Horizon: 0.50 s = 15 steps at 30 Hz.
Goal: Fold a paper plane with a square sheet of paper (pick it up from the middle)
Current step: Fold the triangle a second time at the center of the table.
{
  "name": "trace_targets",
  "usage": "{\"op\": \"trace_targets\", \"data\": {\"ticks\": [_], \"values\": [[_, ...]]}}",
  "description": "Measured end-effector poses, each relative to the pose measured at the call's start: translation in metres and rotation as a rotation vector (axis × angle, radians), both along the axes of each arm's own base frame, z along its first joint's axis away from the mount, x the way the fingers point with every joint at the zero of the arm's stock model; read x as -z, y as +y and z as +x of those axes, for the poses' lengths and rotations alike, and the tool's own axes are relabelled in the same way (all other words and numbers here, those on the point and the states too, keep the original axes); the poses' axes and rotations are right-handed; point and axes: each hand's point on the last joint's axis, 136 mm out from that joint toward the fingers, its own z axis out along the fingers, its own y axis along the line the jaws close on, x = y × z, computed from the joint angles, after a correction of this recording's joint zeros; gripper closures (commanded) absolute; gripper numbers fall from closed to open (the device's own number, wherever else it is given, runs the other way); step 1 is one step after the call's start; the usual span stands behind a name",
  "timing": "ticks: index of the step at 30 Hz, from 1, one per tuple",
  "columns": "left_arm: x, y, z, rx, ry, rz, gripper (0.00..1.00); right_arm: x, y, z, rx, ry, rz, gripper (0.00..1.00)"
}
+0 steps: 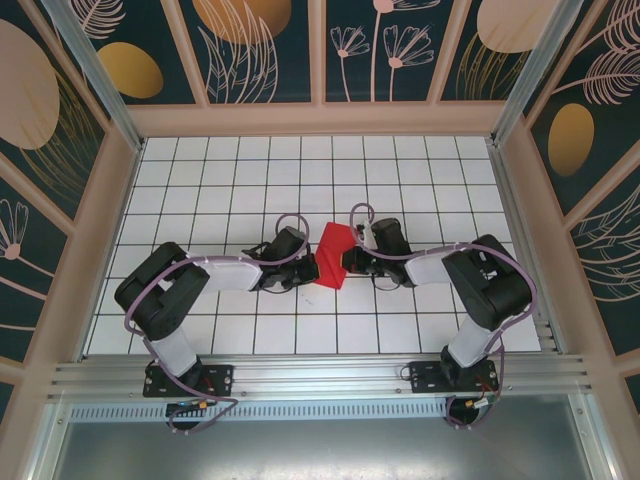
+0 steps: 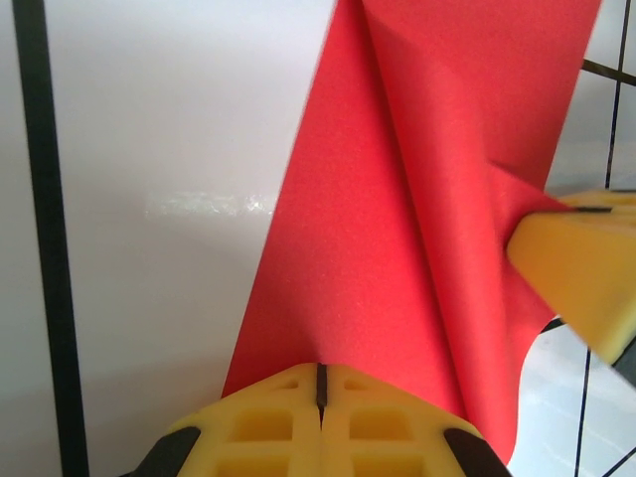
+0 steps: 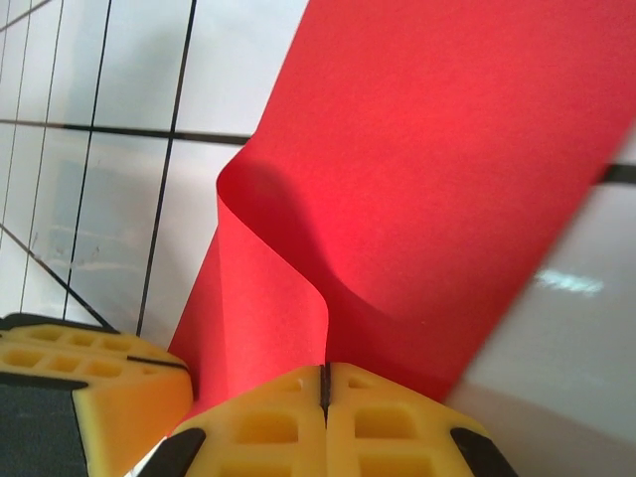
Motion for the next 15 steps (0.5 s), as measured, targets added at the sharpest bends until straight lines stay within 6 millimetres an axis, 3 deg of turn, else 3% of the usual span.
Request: {"op": "trace_targets", "data": {"ticks": [15], "values": [[0.0,-0.001,0.001,0.002,-0.001,0.002,1.0,-0.016,0.007,0.013,-0.042,-0.046,0.017,1.0]]}}
